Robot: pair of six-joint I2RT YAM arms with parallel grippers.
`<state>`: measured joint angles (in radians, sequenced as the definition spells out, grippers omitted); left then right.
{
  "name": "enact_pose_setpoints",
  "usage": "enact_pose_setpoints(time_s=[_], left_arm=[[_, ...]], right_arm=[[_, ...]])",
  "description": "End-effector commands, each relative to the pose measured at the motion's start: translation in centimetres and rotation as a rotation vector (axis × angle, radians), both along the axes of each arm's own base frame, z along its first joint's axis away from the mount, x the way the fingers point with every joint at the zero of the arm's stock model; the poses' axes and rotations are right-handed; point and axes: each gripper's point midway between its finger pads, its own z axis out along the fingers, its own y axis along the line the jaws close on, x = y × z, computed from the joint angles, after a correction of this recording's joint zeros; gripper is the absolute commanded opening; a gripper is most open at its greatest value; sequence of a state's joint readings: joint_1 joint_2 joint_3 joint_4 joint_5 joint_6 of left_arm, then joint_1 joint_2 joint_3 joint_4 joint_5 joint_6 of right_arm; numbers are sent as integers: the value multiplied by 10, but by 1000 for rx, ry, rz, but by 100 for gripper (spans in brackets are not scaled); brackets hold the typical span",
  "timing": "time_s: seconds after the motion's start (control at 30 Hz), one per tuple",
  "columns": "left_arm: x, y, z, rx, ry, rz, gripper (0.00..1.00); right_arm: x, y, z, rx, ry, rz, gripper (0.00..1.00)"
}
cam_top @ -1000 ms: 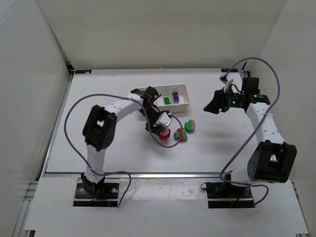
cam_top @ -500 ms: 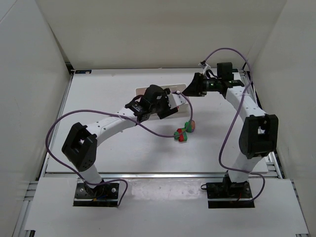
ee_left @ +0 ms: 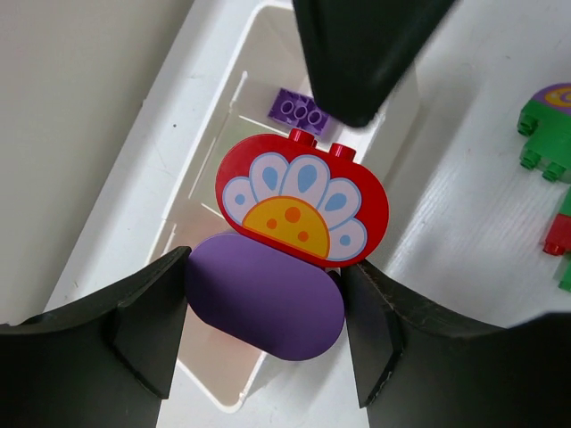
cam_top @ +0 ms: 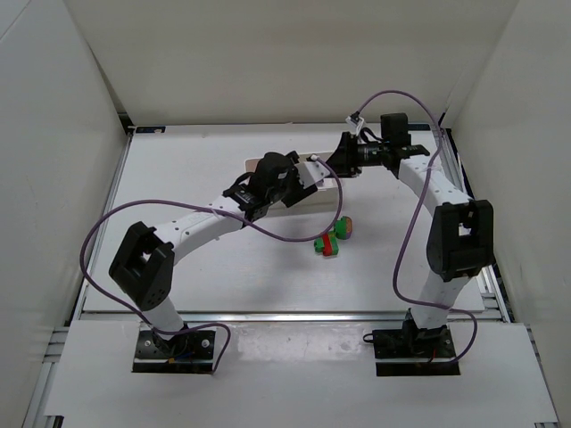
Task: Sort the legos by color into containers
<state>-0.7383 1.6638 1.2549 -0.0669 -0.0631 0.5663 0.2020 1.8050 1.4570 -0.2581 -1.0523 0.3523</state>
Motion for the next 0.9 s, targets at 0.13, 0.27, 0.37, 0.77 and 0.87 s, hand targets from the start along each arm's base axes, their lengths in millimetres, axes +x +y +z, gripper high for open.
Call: enact_pose_setpoints(time_s=[0.13, 0.27, 0.37, 0.77, 0.87], left_arm=[[-2, -4, 55, -104, -106, -40, 10], [-3, -7, 57, -106, -111, -54, 10], [-1, -9, 64, -126, -130, -55, 10], [-4, -19, 62, -142, -116, -80, 10], [-2, -16, 60, -143, -111, -64, 10]], right_arm=[[1, 11, 3, 13, -51, 53, 73], [5, 14, 2, 17, -49, 51, 73], [6, 19, 3, 21, -51, 63, 73], [3, 30, 18, 122, -68, 164, 23], [-1, 29, 24, 140, -95, 195, 3]])
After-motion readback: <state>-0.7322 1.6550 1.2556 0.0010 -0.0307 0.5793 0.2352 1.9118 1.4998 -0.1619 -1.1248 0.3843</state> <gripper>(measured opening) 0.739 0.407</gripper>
